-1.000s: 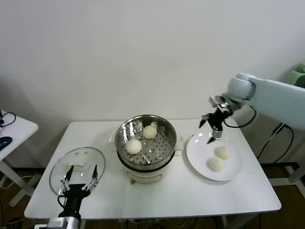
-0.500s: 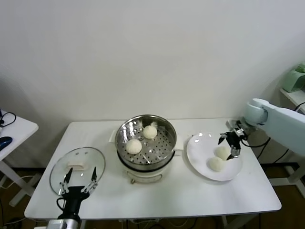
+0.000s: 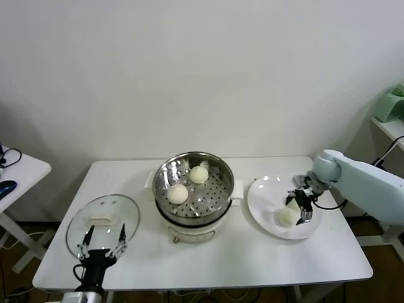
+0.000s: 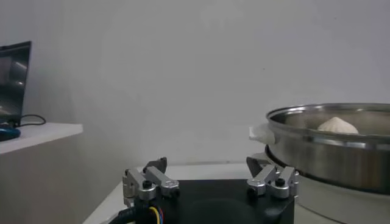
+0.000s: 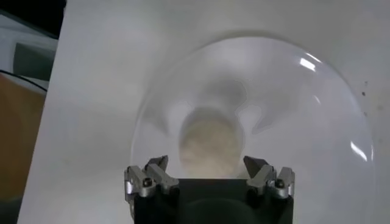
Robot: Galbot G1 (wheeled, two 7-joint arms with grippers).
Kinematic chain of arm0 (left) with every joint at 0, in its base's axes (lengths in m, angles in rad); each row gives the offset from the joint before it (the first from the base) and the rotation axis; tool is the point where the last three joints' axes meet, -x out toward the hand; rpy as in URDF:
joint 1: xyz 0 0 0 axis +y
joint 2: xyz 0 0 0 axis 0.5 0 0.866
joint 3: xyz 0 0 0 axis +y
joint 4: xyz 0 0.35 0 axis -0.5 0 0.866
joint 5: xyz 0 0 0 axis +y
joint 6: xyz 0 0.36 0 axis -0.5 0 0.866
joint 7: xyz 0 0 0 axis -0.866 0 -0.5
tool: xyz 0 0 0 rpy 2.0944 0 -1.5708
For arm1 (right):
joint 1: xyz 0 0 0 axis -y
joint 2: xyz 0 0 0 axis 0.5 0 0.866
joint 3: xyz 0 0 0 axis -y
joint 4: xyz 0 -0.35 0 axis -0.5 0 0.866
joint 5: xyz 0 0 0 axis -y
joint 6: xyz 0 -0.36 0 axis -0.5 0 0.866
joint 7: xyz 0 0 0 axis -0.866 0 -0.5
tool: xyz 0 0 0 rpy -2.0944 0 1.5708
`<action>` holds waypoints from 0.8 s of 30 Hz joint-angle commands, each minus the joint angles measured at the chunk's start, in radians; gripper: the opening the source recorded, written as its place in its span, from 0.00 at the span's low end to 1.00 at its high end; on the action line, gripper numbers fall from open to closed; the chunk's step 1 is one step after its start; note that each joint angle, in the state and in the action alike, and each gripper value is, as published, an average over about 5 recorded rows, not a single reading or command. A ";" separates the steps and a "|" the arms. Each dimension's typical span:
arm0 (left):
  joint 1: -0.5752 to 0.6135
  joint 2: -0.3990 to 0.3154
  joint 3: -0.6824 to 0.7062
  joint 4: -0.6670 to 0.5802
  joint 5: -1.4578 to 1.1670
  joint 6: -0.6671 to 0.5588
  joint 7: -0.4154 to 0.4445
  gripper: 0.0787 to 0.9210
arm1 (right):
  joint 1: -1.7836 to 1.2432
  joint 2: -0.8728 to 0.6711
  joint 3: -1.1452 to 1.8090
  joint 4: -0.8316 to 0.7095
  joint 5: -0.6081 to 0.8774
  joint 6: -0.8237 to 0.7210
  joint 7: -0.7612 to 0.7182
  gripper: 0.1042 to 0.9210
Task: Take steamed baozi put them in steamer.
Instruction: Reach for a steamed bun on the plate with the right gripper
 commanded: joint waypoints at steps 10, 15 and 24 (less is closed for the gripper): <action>-0.003 0.001 0.001 0.009 0.002 -0.001 0.000 0.88 | -0.061 0.053 0.044 -0.069 -0.042 0.004 0.006 0.88; -0.004 0.001 0.001 0.010 0.002 -0.002 0.000 0.88 | -0.068 0.055 0.050 -0.071 -0.047 0.004 0.008 0.88; -0.005 0.002 0.000 0.011 0.001 -0.002 0.000 0.88 | -0.067 0.053 0.055 -0.072 -0.046 0.005 0.011 0.75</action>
